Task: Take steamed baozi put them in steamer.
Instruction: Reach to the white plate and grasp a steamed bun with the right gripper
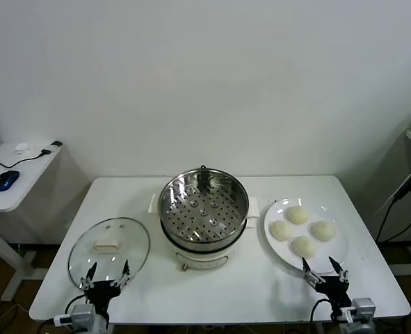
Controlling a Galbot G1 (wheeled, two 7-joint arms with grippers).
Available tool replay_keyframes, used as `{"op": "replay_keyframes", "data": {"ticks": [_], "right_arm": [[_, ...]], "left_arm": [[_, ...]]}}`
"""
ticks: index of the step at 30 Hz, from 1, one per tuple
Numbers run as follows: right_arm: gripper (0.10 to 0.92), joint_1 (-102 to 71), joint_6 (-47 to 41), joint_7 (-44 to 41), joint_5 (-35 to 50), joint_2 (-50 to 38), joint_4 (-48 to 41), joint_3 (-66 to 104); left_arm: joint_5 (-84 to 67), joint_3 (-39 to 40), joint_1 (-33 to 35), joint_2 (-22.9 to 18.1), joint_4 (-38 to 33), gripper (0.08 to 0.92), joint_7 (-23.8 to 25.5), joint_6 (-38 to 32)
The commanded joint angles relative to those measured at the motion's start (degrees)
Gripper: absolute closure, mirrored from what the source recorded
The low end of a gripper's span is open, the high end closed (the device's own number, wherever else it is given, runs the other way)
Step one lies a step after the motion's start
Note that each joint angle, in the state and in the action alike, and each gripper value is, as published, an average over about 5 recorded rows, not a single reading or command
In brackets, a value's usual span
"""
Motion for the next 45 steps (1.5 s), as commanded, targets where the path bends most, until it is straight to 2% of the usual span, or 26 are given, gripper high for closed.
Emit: {"op": "replay_keyframes", "data": {"ticks": [1, 4, 7, 12, 17, 21, 25, 29, 37, 45], "right_arm": [[0.203, 22.3, -11.63, -0.71, 1.84, -12.54, -7.24, -3.85], [0.203, 31.91, -14.14, -6.23, -1.63, -19.86, -12.45, -10.22], [0.203, 42.2, -14.84, -16.08, -4.95, -28.56, -18.2, -20.18], [0.203, 62.24, -8.17, -38.89, -10.56, -40.51, -25.99, -46.04], [0.203, 87.71, 8.54, -62.78, -18.79, -42.38, -34.42, -76.75], [0.203, 104.96, 16.48, -73.75, -21.6, -37.19, -42.05, -97.38], [0.203, 112.57, 17.79, -77.23, -21.52, -29.28, -49.96, -107.9], [0.203, 112.34, 16.48, -76.65, -19.7, -21.1, -57.02, -111.09], [0.203, 104.1, 13.21, -69.96, -18.57, -11.43, -67.49, -104.42], [0.203, 96.89, 11.32, -65.6, -19.74, -6.49, -72.24, -97.37]], "left_arm": [[-1.07, 0.45, -0.34, 0.5, 0.05, 0.177, 0.04, 0.03], [-1.42, 0.57, -0.53, 0.74, 0.01, 0.177, 0.04, 0.03], [-1.61, 0.67, -0.73, 0.96, 0.21, 0.177, 0.05, -0.11], [-1.75, 0.91, -0.83, 1.35, 1.04, 0.177, 0.09, -0.6], [-1.75, 0.89, -0.97, 1.56, 2.15, 0.177, 0.1, -1.18], [-1.64, 1.04, -0.84, 1.69, 3.0, 0.177, 0.12, -1.8], [-1.52, 1.16, -0.86, 1.71, 3.95, 0.177, 0.12, -2.45], [-1.49, 1.08, -0.79, 1.67, 4.24, 0.177, 0.14, -2.77], [-1.43, 0.76, -0.46, 1.94, 4.46, 0.177, 0.16, -3.6], [-1.33, 0.95, -0.1, 1.85, 4.87, 0.177, 0.18, -4.52]]}}
